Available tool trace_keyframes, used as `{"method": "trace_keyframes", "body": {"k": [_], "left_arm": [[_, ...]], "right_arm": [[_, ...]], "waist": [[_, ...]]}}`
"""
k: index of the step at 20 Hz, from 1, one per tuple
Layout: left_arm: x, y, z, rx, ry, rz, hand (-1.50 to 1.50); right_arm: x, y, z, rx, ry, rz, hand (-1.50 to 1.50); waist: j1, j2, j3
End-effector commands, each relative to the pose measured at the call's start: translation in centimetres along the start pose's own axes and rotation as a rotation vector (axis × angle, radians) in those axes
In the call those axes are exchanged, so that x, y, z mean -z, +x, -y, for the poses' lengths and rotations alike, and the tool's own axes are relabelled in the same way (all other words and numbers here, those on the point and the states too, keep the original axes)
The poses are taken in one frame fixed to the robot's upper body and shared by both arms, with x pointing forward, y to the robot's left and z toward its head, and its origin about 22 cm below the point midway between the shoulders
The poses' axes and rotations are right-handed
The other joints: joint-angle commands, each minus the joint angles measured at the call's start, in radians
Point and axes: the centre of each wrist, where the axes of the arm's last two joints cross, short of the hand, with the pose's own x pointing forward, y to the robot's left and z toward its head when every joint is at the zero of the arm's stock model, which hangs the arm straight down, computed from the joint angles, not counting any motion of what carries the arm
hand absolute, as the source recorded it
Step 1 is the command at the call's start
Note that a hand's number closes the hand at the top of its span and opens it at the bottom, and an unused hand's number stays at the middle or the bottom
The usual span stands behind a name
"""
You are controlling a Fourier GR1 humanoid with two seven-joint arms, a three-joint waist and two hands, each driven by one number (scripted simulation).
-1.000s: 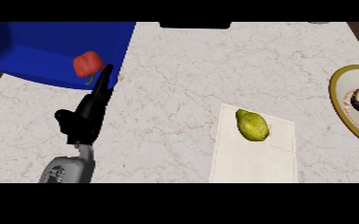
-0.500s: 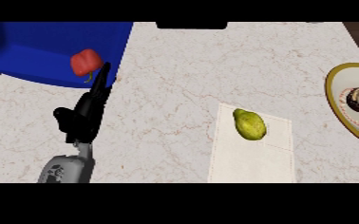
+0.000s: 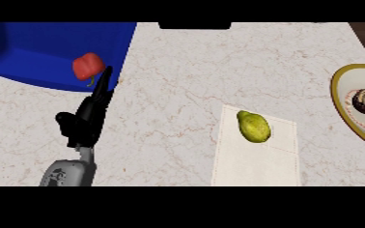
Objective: Pick the cupcake from the placemat and place it in the bowl
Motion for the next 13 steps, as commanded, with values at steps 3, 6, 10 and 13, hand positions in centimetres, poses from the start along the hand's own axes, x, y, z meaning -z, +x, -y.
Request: {"method": "trace_keyframes", "body": {"k": [3, 6, 10, 13], "left_arm": [[0.1, 0.4, 0.1, -0.009, -0.003, 0.022, 0.00], [0.0, 0.9, 1.0, -0.005, 0.004, 0.005, 0.00], [-0.1, 0.1, 0.2, -0.018, 0.001, 0.006, 0.00], [0.5, 1.1, 0.3, -0.016, 0.007, 0.005, 0.00]], "right_arm": [[-3.5, -0.2, 3.5, 0.094, 0.071, 0.023, -1.50], [-4.0, -1.9, 2.1, 0.131, 0.101, 0.023, -1.50], [-4.8, -1.9, 2.7, 0.127, 0.123, 0.047, -1.50], [-5.3, -2.0, 3.0, 0.131, 0.135, 0.043, -1.50]], "waist": [[-0.001, 0.001, 0.002], [-0.002, 0.000, 0.002], [-0.005, 0.000, 0.002], [-0.009, -0.002, 0.002]]}}
